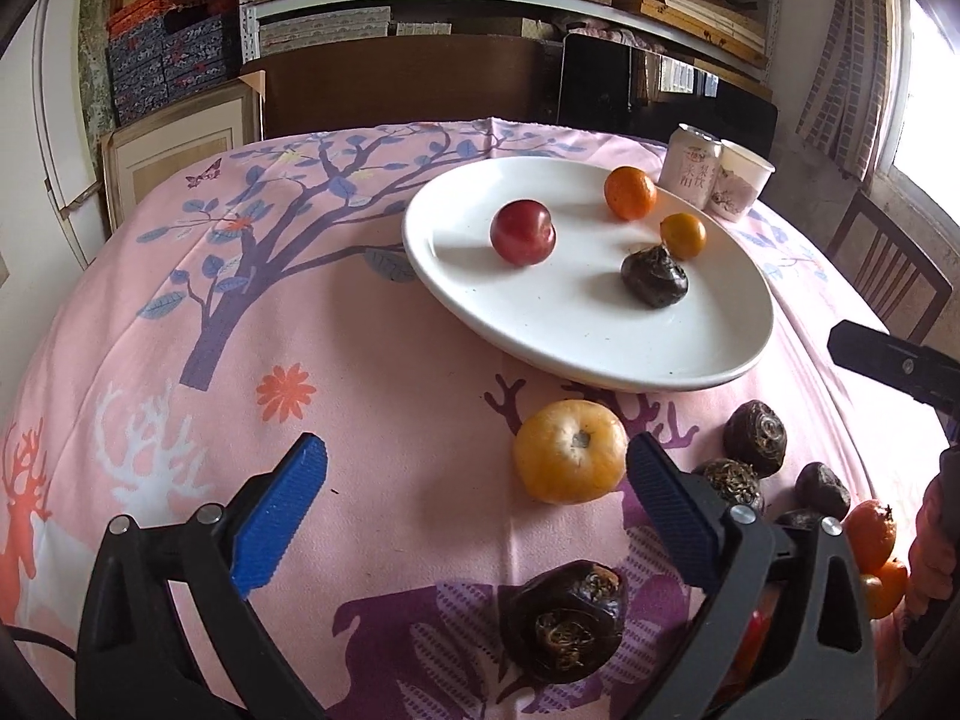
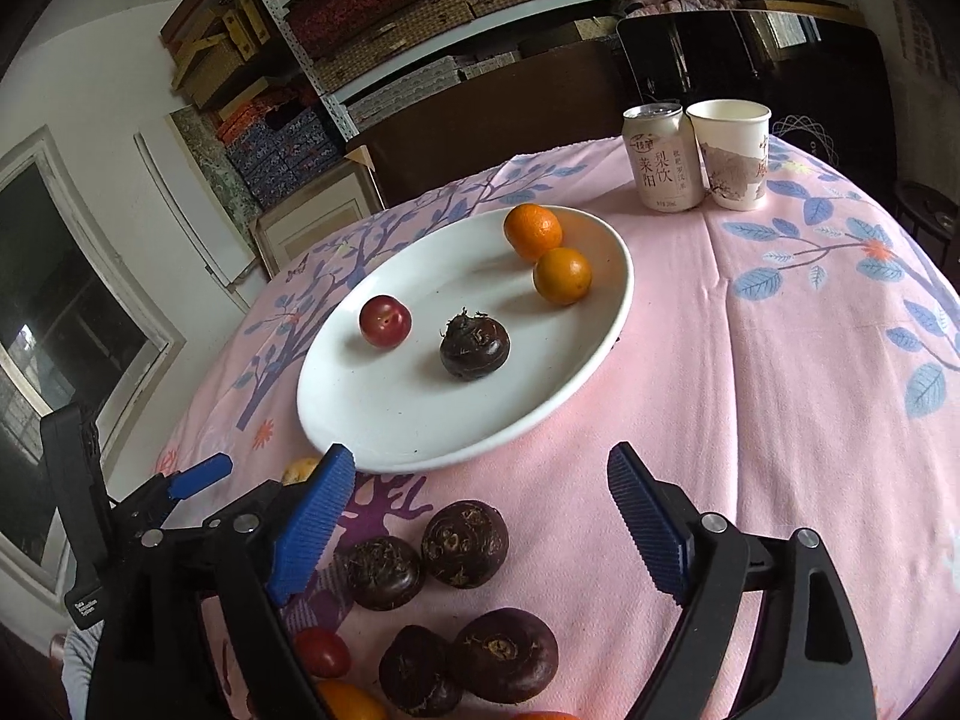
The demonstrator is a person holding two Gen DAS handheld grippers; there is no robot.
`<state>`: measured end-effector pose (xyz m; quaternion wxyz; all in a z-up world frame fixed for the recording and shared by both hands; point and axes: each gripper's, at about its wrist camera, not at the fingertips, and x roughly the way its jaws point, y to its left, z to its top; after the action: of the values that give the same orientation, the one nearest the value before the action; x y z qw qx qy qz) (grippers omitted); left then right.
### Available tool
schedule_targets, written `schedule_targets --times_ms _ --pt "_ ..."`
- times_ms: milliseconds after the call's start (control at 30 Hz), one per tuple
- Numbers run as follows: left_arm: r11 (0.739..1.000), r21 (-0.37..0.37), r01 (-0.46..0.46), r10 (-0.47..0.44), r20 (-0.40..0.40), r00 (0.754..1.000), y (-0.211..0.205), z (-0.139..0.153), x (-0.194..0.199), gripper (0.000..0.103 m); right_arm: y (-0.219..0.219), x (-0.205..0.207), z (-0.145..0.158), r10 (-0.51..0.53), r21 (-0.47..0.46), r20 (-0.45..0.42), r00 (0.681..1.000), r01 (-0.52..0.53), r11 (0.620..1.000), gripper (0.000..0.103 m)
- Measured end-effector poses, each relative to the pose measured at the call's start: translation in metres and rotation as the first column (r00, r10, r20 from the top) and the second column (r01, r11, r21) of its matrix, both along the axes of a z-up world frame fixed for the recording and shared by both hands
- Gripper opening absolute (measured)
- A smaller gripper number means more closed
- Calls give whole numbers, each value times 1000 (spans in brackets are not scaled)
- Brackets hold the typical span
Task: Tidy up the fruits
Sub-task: 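Withdraw both open grippers from the plate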
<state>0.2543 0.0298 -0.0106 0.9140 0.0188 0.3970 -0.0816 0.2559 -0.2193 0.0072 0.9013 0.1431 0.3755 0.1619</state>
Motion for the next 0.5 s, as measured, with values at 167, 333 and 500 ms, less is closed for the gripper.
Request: schedule_targets --times_ms 167,333,500 --pt "995 87 52 -52 4 999 -21 -6 -3 98 0 2 -1 9 -3 -18 1000 -9 1000 88" --pt "979 183 86 -89 8 996 -39 -11 -5 98 3 4 -5 21 -29 -47 999 -23 999 88" --pt "972 215 92 -92 -8 996 -43 -15 2 98 16 4 -11 70 -82 -94 993 -78 994 87"
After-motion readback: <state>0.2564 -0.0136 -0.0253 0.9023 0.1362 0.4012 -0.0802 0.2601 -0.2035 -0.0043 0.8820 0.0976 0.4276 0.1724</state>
